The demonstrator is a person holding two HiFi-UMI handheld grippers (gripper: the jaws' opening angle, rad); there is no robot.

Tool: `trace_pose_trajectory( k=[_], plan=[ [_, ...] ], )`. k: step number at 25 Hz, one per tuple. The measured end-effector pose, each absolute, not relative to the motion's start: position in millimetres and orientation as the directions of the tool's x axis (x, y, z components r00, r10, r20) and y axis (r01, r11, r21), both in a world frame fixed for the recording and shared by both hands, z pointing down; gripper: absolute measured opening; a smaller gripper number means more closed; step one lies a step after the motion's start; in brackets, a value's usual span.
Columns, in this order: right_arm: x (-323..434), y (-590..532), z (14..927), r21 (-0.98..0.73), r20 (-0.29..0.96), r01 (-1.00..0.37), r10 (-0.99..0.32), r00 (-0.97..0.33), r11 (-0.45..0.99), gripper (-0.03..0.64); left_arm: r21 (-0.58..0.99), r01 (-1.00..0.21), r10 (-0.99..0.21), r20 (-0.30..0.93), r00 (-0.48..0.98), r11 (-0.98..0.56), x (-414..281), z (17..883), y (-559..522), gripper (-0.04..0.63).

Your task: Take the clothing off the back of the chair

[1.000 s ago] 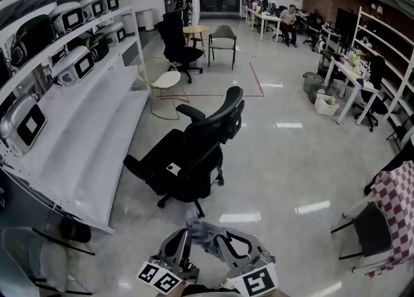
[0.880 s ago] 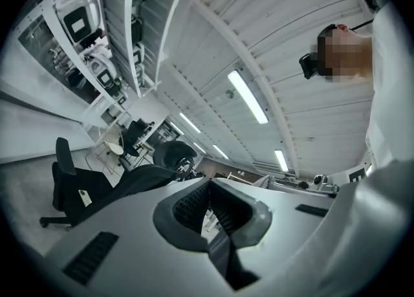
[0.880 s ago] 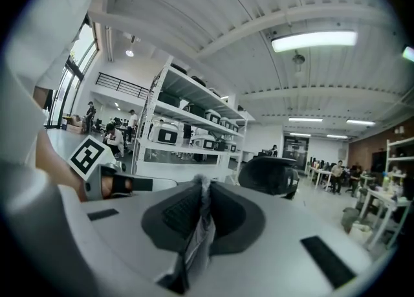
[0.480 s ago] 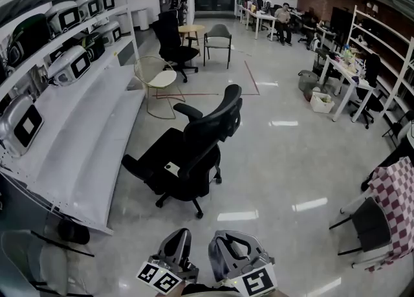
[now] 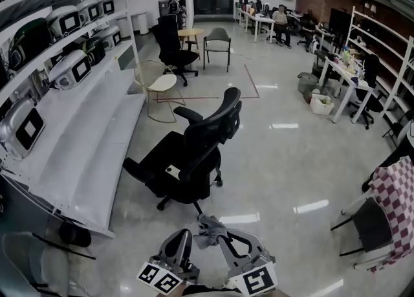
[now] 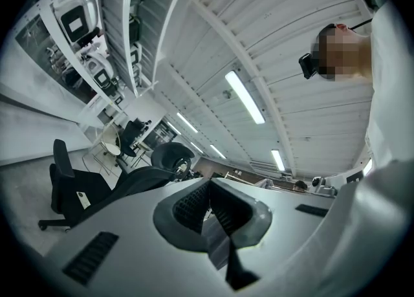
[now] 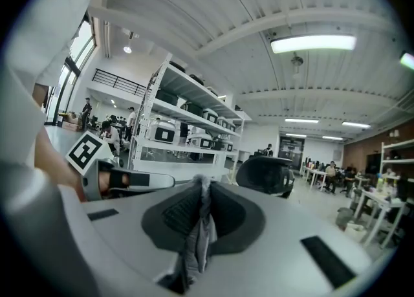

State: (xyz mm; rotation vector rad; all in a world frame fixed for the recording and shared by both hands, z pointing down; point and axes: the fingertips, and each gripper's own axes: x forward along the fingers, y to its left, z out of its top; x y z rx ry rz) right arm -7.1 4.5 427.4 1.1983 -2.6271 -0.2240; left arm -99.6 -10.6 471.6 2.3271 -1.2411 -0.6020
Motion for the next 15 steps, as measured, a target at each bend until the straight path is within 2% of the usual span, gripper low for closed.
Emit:
trace_pose_trajectory(
  k=[15],
  plan=[
    [-17.6, 2.9, 432.9, 0.225, 0.172, -0.704, -0.739, -0.652, 0.674, 0.035, 0.562, -0.67, -0.86, -0.167, 0.482, -0.485, -110.9, 474.0, -9.9, 0.009]
  ],
)
